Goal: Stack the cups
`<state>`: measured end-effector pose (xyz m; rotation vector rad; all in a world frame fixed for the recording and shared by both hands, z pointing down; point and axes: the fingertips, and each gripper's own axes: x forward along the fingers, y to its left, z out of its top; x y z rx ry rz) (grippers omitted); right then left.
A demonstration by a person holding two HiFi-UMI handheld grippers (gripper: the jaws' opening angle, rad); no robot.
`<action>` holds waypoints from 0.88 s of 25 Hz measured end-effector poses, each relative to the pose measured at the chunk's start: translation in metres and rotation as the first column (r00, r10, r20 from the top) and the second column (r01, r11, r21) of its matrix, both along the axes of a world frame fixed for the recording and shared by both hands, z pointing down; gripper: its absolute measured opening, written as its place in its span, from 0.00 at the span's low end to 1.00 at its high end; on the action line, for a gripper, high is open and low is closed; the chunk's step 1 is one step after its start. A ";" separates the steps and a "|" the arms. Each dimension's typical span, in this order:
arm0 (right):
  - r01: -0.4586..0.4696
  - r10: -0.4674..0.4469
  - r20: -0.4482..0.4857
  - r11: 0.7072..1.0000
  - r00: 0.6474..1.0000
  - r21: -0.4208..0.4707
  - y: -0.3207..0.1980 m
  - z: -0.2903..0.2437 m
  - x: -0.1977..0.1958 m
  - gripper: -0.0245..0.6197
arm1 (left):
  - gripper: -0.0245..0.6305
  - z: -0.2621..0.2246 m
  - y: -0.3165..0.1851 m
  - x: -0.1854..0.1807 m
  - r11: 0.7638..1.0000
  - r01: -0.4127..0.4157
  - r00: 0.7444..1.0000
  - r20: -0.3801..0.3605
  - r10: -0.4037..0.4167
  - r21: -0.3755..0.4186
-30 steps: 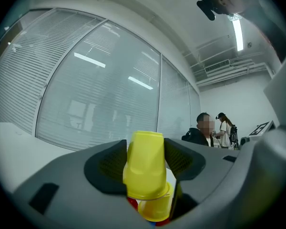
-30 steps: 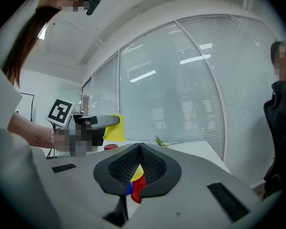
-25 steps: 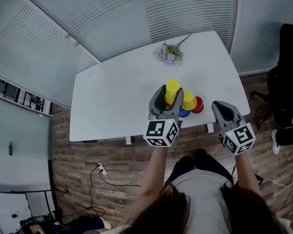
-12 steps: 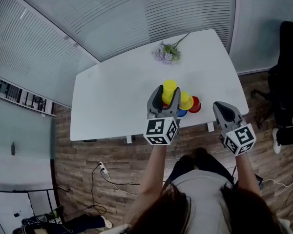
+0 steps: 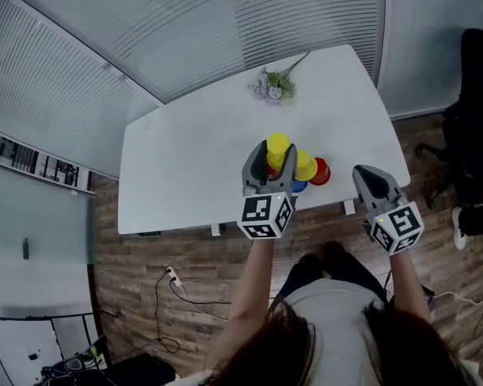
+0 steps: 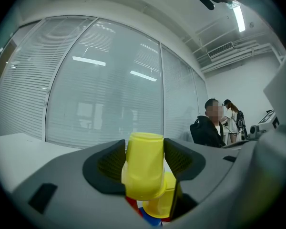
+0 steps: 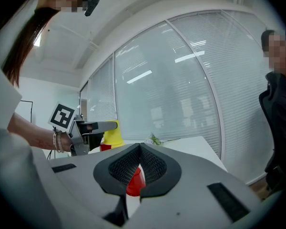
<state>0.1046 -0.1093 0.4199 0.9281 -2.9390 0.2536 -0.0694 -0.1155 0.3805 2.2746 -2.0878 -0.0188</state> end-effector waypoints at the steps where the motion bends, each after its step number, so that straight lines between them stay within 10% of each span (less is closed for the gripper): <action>1: 0.001 -0.001 0.001 1.000 1.000 0.002 0.000 0.000 0.000 0.08 | 0.43 0.000 0.000 0.000 1.000 0.002 1.000 0.000 -0.002 0.000; 22: 0.030 -0.030 0.002 0.999 1.000 0.012 0.002 -0.003 -0.011 0.08 | 0.43 -0.008 0.016 -0.001 1.000 0.002 1.000 -0.007 -0.002 0.025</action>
